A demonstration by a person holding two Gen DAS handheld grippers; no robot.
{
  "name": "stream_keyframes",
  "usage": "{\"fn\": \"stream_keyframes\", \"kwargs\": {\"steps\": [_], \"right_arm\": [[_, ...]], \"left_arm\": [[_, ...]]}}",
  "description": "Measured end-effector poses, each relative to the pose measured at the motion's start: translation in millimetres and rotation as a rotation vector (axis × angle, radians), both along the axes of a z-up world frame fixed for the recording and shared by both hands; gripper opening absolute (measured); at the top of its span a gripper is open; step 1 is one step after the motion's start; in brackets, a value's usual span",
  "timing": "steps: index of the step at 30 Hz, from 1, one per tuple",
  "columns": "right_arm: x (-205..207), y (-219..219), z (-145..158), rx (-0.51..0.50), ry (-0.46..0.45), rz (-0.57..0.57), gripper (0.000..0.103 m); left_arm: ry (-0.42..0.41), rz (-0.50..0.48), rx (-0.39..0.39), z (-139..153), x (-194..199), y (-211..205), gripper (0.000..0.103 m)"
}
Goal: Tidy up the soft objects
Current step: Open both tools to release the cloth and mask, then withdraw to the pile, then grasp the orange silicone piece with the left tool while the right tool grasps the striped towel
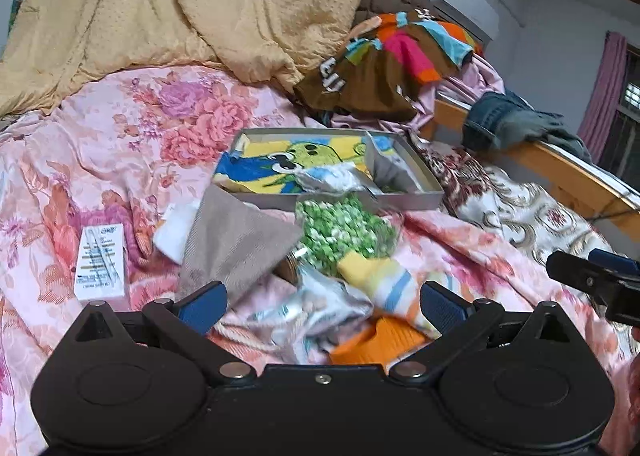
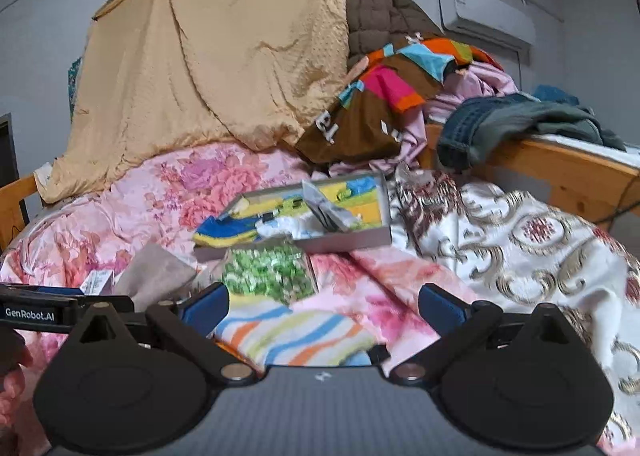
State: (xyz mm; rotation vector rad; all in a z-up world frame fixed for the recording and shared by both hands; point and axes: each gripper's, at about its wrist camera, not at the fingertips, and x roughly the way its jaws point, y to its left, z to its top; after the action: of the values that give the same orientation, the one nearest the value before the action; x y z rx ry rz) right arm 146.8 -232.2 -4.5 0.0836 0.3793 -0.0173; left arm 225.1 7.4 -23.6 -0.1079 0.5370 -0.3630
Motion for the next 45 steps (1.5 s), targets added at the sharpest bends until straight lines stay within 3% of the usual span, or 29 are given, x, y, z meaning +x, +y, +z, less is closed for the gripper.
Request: {"fn": "stream_keyframes", "kwargs": {"steps": [7,15,26,35,45], "right_arm": [[-7.9,5.9,-6.4,-0.024,0.083,-0.037,0.103],[7.7,4.9,-20.1,0.019,0.221,-0.036,0.103],[23.2,4.3,-33.1,0.03,0.316,-0.032,0.103],[36.1,-5.9,-34.2,0.094,0.31,-0.026,0.1],[73.5,-1.0,-33.0,0.068,0.301,0.123,0.1]], "left_arm": [[0.016,-0.06,0.021,-11.4,-11.9,-5.3,0.102],[0.067,-0.12,0.045,-27.4,-14.0,-10.3,0.102],[0.159,-0.153,0.001,-44.4,-1.0,-15.3,0.102],[0.226,-0.169,-0.069,-51.6,16.6,-18.0,0.102],[0.274,-0.141,-0.126,-66.8,32.6,-21.0,0.102]]}}
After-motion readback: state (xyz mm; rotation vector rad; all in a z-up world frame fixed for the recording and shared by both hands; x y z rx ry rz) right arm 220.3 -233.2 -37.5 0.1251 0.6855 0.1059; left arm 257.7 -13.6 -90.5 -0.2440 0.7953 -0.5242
